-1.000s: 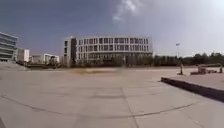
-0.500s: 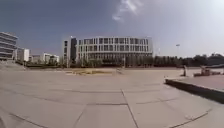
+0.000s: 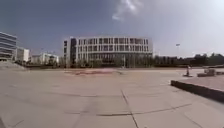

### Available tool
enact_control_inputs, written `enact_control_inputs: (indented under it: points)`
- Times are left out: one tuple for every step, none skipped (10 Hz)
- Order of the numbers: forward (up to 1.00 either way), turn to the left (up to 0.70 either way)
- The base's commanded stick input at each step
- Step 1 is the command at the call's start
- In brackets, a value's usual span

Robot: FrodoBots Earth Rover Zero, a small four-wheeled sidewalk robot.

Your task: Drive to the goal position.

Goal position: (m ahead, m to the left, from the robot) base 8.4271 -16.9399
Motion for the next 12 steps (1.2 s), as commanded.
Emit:
enact_control_inputs:
  points:
    - [0.7, -0.12]
    - [0.7, 0.0]
    - [0.7, 0.0]
    - [0.7, 0.0]
    - [0.7, 0.0]
    - [0.7, 0.0]
    - [0.7, 0.0]
    - [0.7, 0.0]
    - [0.7, 0.0]
    - [0.7, 0.0]
    - [0.7, 0.0]
    - [0.7, 0.0]
